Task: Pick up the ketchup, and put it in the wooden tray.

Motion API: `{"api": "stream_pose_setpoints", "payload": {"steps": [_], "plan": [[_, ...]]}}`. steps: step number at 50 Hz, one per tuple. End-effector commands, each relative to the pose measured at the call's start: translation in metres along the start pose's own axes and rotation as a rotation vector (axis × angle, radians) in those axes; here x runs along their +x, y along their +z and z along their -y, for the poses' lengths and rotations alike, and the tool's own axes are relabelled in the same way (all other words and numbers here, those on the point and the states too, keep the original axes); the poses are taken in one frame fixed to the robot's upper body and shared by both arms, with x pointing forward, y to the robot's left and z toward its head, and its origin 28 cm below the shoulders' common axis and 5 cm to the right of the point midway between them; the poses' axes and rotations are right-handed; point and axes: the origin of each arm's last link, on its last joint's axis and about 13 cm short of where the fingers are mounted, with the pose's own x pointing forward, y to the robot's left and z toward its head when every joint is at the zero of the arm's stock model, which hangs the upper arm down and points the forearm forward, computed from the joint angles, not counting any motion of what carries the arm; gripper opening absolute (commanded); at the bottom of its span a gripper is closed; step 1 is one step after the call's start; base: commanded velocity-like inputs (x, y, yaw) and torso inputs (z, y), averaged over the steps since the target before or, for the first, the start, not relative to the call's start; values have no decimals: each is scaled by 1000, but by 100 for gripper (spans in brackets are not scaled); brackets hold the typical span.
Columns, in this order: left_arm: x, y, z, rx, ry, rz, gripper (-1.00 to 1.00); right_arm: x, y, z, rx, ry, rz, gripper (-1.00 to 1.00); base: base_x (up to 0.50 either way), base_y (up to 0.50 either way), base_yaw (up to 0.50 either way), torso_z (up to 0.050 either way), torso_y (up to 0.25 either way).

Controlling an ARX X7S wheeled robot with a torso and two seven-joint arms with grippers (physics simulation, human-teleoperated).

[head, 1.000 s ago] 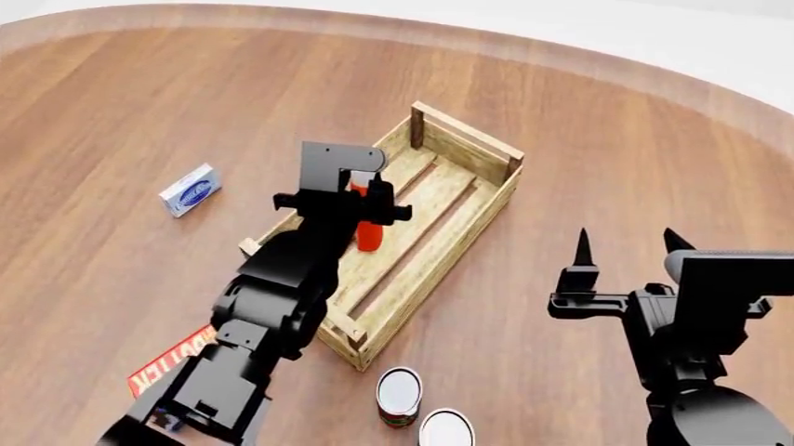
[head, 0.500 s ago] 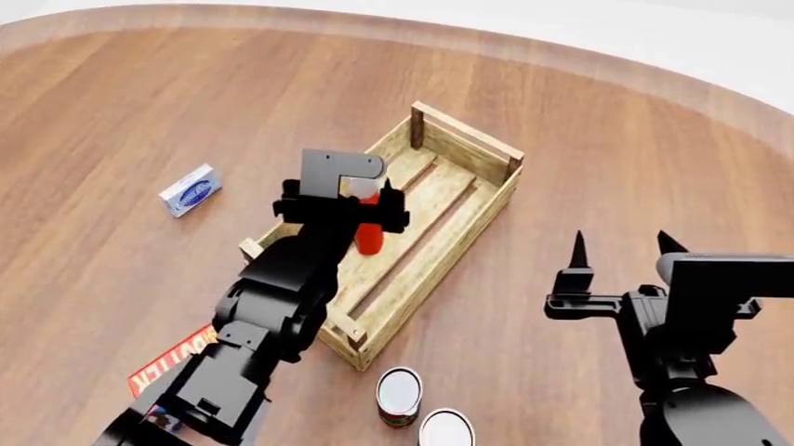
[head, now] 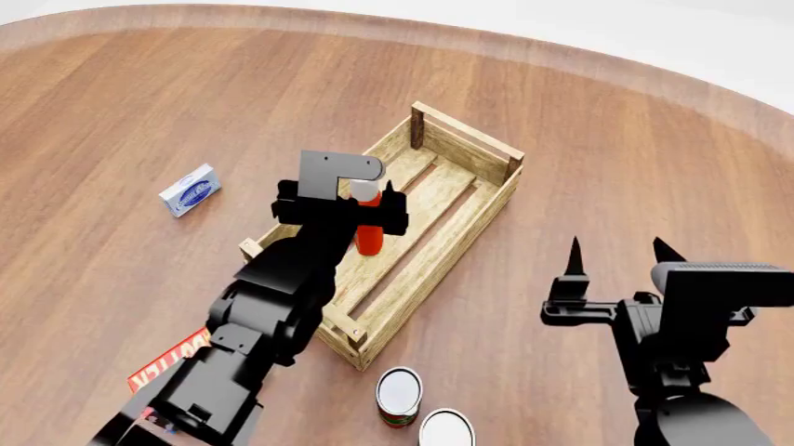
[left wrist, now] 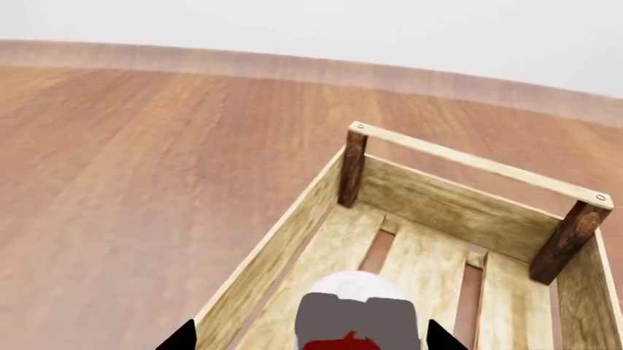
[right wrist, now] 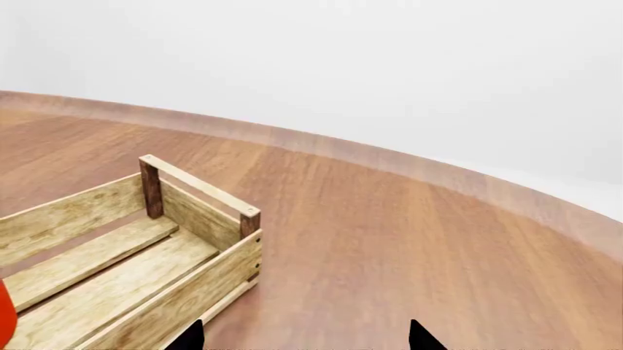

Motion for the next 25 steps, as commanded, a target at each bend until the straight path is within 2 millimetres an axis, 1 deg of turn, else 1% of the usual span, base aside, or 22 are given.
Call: {"api": "stream_pose_setpoints", "payload": {"steps": [1,6,8,11,15,19,25], "plan": [[-5,4,1,-6,-23,6,100,-5,0,-2,1,0,4,100,0,0,0,0,0],[-7,7,2,-13,-40,12,100,-9,2,-3,1,0,6,100,0,0,0,0,0],[-8,8,2,-14,-43,13,100,-12,3,-3,1,-1,7,100,0,0,0,-14,125],[-9,9,2,-14,-45,15,100,-15,5,-4,1,-1,7,100,0,0,0,-23,189],[-10,12,2,-15,-47,20,100,-32,21,13,3,-1,10,100,0,0,0,-25,204],[-11,14,2,-13,-49,27,100,-42,28,21,4,0,12,100,0,0,0,-25,207],[-11,17,0,-3,-43,40,100,-45,32,24,2,0,14,100,0,0,0,-25,207]]}}
